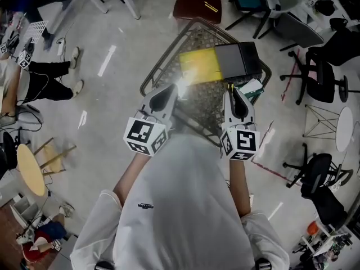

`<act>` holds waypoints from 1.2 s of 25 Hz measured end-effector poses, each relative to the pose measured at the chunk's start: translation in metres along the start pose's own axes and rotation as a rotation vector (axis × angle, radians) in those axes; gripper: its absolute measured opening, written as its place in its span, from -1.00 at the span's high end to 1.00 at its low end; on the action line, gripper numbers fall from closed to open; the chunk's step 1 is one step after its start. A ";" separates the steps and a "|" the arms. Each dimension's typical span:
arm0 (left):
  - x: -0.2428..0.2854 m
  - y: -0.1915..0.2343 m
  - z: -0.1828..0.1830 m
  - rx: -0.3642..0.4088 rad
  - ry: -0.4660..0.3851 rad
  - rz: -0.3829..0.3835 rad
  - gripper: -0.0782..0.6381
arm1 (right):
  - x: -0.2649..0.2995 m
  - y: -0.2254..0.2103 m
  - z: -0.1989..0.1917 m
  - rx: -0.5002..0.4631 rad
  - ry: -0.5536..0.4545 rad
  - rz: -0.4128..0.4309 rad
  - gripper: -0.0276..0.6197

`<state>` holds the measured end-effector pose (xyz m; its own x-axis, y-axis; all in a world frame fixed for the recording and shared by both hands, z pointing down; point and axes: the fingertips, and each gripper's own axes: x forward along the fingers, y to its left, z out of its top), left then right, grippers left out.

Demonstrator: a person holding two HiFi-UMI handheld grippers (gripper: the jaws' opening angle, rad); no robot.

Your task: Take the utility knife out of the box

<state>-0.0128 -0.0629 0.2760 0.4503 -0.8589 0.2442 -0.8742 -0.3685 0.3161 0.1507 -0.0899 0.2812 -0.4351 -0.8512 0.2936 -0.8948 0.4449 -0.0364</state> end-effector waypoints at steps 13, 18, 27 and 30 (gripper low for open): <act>-0.013 -0.015 0.004 0.022 -0.020 -0.006 0.77 | -0.018 0.004 0.009 -0.003 -0.045 0.004 0.76; -0.013 -0.014 0.004 0.023 -0.016 -0.006 0.77 | -0.018 0.005 0.009 -0.008 -0.039 0.009 0.76; -0.013 -0.014 0.005 0.021 -0.014 -0.011 0.77 | -0.018 0.006 0.010 -0.010 -0.042 0.007 0.76; -0.013 -0.013 0.004 0.021 -0.013 -0.010 0.77 | -0.018 0.007 0.009 -0.011 -0.041 0.006 0.76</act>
<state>-0.0083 -0.0483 0.2649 0.4564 -0.8597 0.2294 -0.8736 -0.3839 0.2991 0.1515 -0.0735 0.2672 -0.4440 -0.8592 0.2542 -0.8913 0.4526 -0.0269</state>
